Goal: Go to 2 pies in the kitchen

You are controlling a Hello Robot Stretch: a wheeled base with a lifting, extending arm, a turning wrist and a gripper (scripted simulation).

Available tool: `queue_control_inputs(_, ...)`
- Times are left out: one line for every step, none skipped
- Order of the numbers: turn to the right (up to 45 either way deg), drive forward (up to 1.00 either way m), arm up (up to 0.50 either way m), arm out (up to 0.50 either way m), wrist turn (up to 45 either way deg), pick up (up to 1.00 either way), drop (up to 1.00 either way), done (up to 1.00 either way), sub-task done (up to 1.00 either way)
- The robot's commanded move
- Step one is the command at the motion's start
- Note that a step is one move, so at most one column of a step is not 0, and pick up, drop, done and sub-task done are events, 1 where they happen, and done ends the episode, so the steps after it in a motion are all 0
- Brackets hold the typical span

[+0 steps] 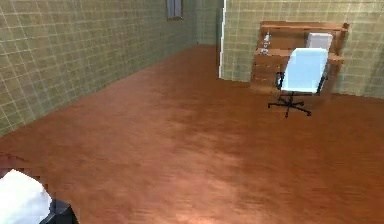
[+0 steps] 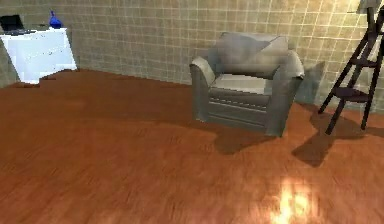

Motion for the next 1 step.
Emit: queue_control_inputs(0.0,1.00,0.00,0.00,0.0,0.00,0.00,0.00,0.00)
